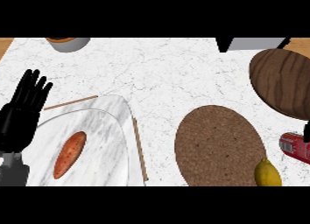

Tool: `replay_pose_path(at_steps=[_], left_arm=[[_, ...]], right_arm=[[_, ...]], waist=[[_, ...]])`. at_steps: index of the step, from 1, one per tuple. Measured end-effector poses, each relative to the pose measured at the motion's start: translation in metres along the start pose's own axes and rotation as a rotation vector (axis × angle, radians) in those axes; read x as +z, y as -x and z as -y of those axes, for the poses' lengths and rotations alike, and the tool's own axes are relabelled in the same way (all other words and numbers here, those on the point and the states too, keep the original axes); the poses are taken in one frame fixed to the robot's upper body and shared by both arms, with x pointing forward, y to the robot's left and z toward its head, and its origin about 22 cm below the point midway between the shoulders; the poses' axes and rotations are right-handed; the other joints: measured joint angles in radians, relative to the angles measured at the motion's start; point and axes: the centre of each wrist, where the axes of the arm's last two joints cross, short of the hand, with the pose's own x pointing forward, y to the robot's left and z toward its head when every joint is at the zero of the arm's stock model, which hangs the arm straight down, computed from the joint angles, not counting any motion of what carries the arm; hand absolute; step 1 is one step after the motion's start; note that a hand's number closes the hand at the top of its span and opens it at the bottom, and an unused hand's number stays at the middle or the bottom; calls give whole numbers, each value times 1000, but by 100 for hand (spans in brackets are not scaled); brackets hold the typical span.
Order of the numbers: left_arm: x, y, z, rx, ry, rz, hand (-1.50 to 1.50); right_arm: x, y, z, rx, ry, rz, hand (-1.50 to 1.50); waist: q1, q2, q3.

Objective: Pick the can from the placemat and place it in the bowl

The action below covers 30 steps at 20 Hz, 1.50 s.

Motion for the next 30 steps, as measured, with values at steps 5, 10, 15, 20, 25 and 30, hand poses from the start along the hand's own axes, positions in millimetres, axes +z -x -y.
replay_pose_path(at_steps=[5,10,15,20,25,30], left_arm=[[-1,-3,3,3,11,2,0],[-7,-5,6,-4,33,-2,0],[-6,-4,15,-3,56,6,0],[-13,-4,19,2,74,0,0],[-18,-7,20,1,88,7,0],[-19,-5,28,8,98,8,0]], right_arm=[[22,21,41,0,169,-90,150],[35,50,71,-37,278,-183,150],[28,79,84,-103,358,-256,150],[4,103,88,-160,405,-294,150],[-23,124,82,-227,441,-301,150],[-51,135,71,-229,424,-323,150]], waist=[[10,1,-1],[31,6,-1],[52,10,-1],[68,15,-1],[82,19,0],[97,25,1]])
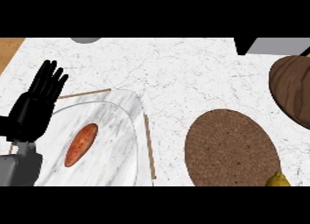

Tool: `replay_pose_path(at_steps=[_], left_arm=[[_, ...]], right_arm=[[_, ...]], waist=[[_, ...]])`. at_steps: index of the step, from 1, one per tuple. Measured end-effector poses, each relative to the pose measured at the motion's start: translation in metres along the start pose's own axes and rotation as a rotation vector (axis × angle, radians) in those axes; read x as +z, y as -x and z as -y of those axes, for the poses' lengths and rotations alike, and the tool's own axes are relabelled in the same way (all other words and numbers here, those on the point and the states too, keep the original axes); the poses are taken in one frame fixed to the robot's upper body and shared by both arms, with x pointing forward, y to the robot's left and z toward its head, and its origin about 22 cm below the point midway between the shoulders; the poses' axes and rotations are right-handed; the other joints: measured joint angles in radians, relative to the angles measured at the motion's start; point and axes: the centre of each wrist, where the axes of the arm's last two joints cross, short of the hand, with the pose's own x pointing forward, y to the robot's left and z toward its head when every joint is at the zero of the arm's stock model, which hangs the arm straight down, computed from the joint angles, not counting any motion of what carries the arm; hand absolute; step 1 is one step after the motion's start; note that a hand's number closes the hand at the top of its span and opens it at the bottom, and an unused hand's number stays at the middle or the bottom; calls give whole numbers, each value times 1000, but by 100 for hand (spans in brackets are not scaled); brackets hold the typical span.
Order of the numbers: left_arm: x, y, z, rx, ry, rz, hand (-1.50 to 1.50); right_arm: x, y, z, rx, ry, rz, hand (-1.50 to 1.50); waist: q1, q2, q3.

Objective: Pick the can from the placemat and place it in the bowl

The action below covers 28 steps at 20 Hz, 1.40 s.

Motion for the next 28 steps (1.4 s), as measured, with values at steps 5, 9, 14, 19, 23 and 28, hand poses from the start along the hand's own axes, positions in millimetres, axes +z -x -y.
replay_pose_path(at_steps=[5,9,14,19,23,28], left_arm=[[-2,-3,7,1,26,8,0],[-6,-5,8,1,37,13,0],[-6,-4,13,9,45,21,0],[-5,-1,12,9,35,21,0],[0,0,5,9,27,14,0],[-1,-2,2,8,22,21,0]], right_arm=[[-15,-1,-28,53,-78,-46,150],[-15,4,-47,25,-147,-139,-150],[-14,7,-66,-50,-266,-135,-150],[-20,4,-64,-231,-221,-56,-150],[-20,7,-58,-470,-109,-33,-150],[-7,23,-29,-661,21,-61,-150]], waist=[[19,7,1],[28,15,3],[38,20,5],[32,20,6],[25,17,6],[19,20,7]])
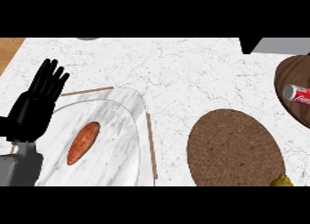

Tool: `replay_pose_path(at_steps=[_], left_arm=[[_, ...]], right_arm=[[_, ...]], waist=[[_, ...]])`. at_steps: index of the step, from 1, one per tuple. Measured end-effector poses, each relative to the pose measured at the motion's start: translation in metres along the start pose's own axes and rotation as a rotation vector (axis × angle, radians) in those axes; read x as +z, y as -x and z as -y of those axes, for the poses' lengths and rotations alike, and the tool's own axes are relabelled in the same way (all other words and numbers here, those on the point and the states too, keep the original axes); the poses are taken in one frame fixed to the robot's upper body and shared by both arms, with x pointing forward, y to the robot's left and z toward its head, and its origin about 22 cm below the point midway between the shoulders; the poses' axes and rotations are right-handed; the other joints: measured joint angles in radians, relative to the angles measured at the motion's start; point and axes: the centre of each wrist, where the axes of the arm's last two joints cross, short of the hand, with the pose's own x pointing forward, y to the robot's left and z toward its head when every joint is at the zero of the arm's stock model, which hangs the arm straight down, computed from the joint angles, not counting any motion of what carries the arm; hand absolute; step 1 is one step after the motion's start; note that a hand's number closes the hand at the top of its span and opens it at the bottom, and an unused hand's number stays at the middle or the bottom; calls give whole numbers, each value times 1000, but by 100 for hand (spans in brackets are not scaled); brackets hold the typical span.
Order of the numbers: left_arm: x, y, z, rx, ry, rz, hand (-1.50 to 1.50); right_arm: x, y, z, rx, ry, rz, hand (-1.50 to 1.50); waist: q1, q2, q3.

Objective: Pick the can from the placemat and place it in the bowl

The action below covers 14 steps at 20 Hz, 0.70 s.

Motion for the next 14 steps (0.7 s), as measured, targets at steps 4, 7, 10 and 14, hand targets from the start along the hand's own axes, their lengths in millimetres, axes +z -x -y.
replay_pose_path(at_steps=[4,7,10,14], left_arm=[[0,0,-2,2,2,2,0],[3,2,-2,1,-3,6,0],[4,2,-1,5,-11,8,0],[3,2,-3,0,-15,9,0]], right_arm=[[17,0,28,-56,79,-19,-150],[36,2,51,-82,121,-37,-150],[55,5,71,-94,140,-52,-150],[75,5,92,-86,156,-86,-150]], waist=[[-2,3,1],[-2,4,2],[-9,5,4],[-16,7,6]])
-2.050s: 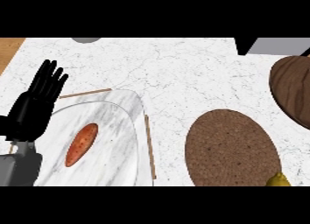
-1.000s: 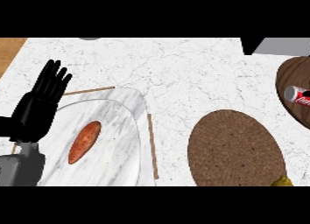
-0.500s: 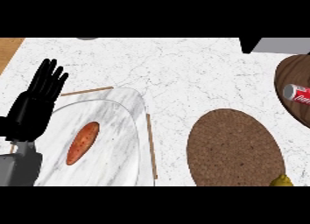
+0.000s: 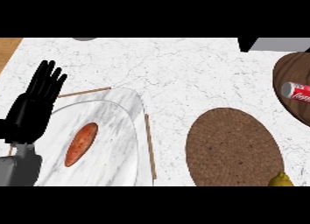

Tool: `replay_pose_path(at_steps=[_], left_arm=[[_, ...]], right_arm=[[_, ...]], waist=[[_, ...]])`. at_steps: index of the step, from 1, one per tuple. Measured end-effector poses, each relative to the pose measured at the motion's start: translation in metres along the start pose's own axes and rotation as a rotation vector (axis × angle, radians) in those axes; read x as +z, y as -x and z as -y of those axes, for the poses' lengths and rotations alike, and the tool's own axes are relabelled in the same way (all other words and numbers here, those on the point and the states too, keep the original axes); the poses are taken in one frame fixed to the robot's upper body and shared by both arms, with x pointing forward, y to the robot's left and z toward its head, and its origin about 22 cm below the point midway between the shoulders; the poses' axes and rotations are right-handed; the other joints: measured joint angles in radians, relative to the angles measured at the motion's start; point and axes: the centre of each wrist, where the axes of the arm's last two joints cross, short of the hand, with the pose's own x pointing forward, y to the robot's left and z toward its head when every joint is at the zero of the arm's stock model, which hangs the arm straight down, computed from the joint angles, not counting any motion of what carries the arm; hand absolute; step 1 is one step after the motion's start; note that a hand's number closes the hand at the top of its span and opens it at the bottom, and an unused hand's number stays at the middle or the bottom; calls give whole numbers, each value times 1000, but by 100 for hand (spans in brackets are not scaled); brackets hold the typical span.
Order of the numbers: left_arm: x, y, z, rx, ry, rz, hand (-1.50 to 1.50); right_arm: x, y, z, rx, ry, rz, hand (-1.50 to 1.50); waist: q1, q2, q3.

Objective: Pick the can from the placemat and place it in the bowl

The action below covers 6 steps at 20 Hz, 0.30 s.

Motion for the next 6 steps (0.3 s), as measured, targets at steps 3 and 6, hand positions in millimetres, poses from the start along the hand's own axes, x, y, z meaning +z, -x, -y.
replay_pose_path(at_steps=[3,6], left_arm=[[-1,0,-1,3,-6,5,0],[1,0,0,9,-7,1,0]], right_arm=[[10,1,12,12,3,-24,-150],[19,2,22,18,6,-43,-150]], waist=[[-5,0,1],[-6,-3,3]])
